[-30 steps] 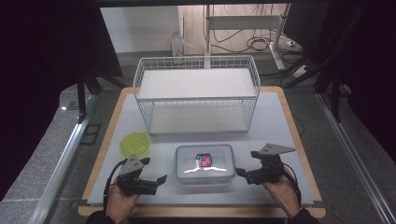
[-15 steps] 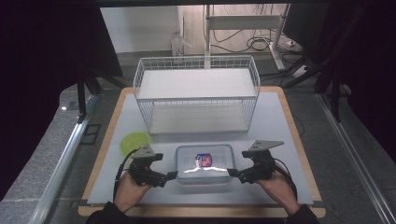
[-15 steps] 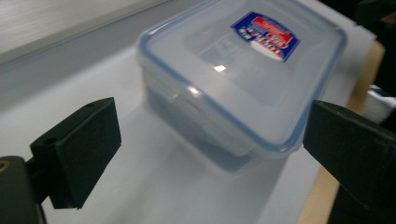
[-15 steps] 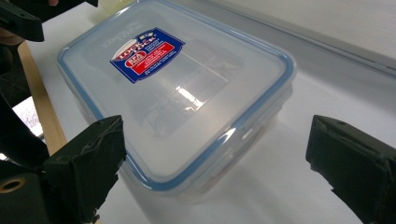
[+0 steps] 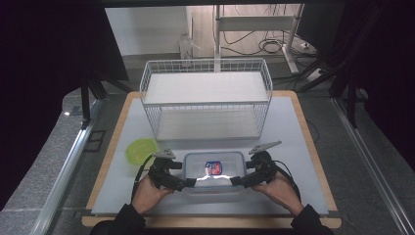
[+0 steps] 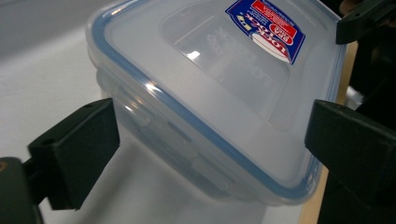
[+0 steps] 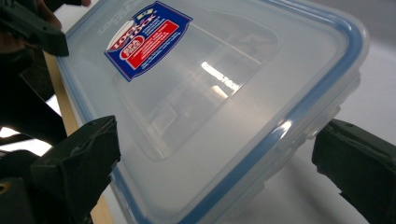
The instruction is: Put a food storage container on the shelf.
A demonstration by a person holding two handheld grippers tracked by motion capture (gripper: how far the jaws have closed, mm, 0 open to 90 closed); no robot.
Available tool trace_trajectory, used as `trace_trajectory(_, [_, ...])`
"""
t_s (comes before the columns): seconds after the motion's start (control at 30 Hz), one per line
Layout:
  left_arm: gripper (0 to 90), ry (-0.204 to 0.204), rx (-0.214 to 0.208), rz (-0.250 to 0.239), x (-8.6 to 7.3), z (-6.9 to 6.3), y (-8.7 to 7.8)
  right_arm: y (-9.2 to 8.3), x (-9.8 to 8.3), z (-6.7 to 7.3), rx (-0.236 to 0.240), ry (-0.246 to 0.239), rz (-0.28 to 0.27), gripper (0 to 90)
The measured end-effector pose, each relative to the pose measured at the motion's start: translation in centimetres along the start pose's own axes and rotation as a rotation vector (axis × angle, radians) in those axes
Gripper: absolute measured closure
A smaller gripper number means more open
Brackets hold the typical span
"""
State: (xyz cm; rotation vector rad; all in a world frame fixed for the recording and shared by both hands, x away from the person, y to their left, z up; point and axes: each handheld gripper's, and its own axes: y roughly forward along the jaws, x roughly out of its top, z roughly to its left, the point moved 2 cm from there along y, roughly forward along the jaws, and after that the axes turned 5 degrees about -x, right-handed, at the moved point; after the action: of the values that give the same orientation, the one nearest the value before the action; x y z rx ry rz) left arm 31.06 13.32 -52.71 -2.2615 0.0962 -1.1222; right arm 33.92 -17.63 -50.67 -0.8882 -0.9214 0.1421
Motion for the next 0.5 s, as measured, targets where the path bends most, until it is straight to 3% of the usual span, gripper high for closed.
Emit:
trace_trajectory(0.07, [2.6,-0.019,-0.038,-0.004,-0.1,0.3,0.3,0.2,0.1,-0.4,0.035,0.027,-0.001,3.4])
trace_trajectory(0.13, [1.4,-0.034,-0.05,0.001,-0.1,0.3,0.5,0.4,0.1,-0.7,0.051,0.054,-0.004,2.5])
trace_trajectory(0.3, [1.7,-0.035,-0.038,0.001,-0.2,0.0,0.4,0.4,-0.1,-1.0,0.076,0.093,-0.002,6.7])
trace_trajectory(0.5, [10.7,-0.003,-0.025,-0.013,-0.5,-0.6,-0.5,-0.8,-0.6,-0.4,0.055,0.081,-0.008,18.0])
